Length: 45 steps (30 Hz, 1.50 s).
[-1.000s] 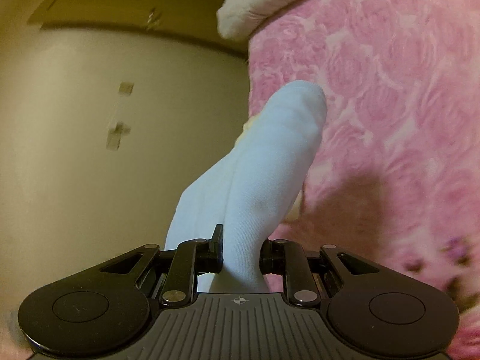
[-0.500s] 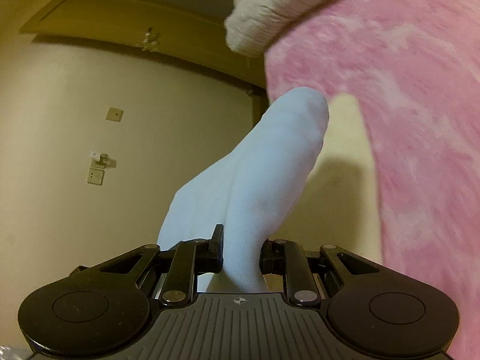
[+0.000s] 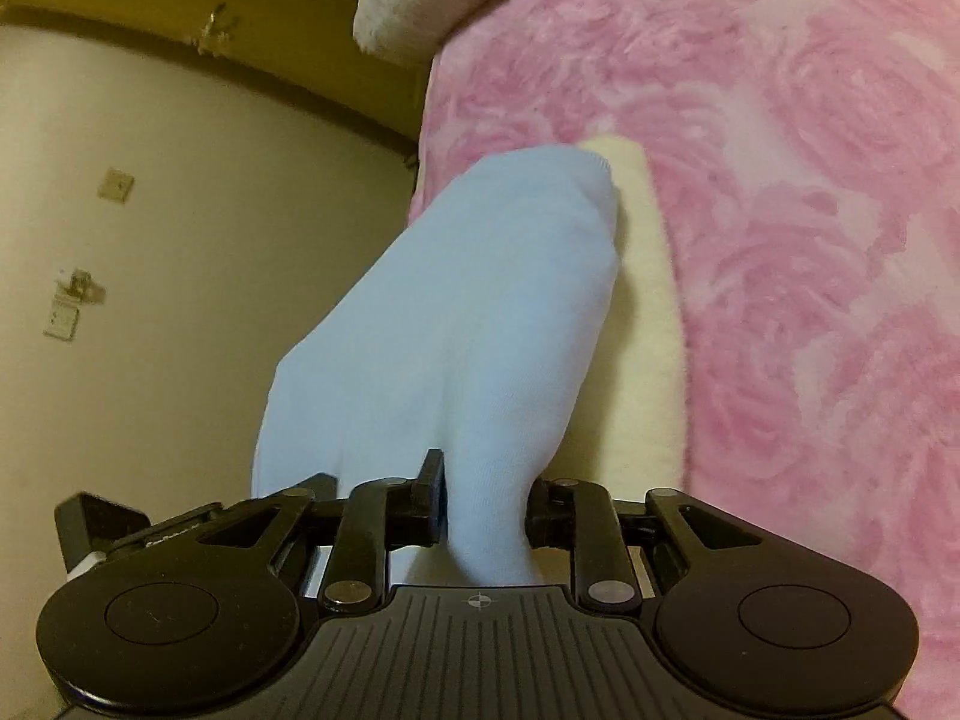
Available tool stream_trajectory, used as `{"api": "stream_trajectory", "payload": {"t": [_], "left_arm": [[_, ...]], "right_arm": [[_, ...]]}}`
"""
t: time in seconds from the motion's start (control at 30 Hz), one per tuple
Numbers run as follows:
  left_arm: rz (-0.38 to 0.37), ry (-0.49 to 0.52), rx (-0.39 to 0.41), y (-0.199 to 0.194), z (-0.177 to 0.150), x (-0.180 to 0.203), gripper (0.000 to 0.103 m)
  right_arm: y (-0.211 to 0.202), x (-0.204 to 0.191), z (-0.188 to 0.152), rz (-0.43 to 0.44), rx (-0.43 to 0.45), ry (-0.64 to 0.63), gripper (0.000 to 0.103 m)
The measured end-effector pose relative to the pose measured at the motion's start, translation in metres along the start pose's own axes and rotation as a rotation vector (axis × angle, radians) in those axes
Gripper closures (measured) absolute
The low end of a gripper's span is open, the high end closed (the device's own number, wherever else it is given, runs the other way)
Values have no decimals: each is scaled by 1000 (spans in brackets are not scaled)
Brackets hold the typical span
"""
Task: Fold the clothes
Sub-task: 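Lift the folded sweatshirt with both grippers and carry it toward the cream towel, then lower the sweatshirt onto the cream towel with both grippers and release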
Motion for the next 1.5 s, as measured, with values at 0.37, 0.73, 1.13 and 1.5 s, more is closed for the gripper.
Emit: {"api": "stream_trajectory", "payload": {"t": [0.37, 0.73, 1.13, 1.5], "left_arm": [[45, -146, -7, -66, -24, -13, 70], [119, -80, -4, -73, -61, -26, 87], [312, 306, -85, -94, -51, 31, 81], [354, 415, -191, -52, -43, 22, 84]], "right_arm": [[-58, -6, -44, -77, -36, -8, 54], [-55, -23, -75, -181, -64, -61, 80], [-74, -80, -58, -530, -12, -305, 70], [-7, -82, -68, -615, -179, -314, 70]]}}
Point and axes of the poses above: each gripper's, at about its wrist camera, not at the fingertips, and y roughly the way its jaws point, x to its right, z to its top, the point moved 9 cm from there along y, roughly the way its jaws point, and after that the axes turned 6 degrees about -y, right-handed, at the moved point
